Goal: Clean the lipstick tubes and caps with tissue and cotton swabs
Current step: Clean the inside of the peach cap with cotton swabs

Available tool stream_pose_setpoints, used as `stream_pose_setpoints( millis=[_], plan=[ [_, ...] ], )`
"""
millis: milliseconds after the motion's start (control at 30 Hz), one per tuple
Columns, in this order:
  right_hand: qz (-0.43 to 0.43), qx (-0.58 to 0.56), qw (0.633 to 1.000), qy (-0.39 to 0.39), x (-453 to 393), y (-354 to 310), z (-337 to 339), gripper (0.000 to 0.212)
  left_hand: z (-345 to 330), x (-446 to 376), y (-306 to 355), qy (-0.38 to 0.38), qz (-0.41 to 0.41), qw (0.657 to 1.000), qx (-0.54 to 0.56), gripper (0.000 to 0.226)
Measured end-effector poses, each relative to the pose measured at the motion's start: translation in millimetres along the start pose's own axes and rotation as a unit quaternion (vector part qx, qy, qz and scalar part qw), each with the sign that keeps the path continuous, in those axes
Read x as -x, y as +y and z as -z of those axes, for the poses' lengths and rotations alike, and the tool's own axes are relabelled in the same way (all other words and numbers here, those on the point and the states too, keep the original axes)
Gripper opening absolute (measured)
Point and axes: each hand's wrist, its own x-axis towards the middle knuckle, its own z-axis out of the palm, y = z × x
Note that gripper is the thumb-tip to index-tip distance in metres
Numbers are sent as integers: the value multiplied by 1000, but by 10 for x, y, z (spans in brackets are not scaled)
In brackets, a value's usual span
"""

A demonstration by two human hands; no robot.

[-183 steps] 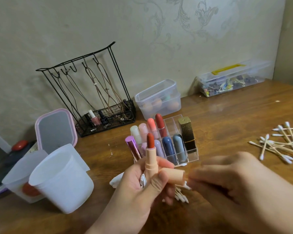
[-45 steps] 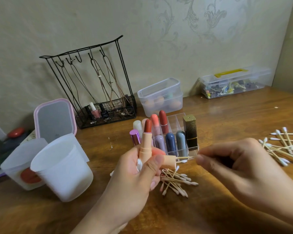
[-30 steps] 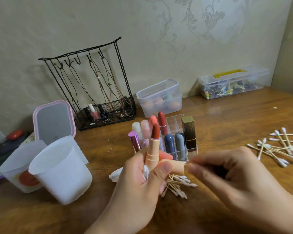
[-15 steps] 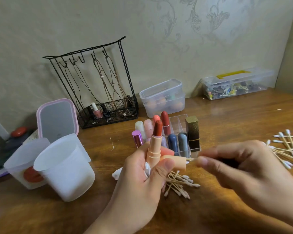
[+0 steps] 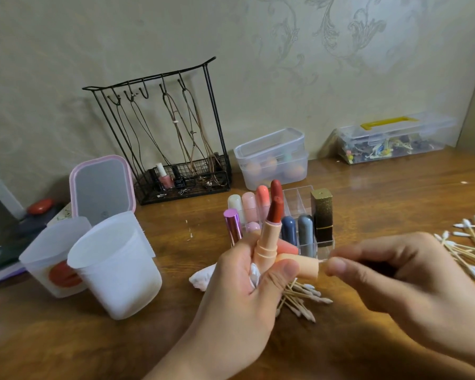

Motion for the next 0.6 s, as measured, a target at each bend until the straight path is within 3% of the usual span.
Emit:
stream_pose_setpoints(
  millis=[100, 267, 433, 600],
  plan=[
    [23, 38, 999, 31, 27, 17, -63, 37, -26, 6, 30, -4, 12, 1000, 24, 18],
    [29, 54, 997, -48, 16, -29, -25, 33, 4, 0, 33, -6, 9, 999, 36, 28],
    [48, 88, 994, 36, 48, -9, -54, 36, -6, 4, 34, -16, 26, 999, 39, 23],
    [34, 42, 998, -29, 23, -14, -28, 30, 13, 2, 58, -19, 34, 998, 59, 15]
  ],
)
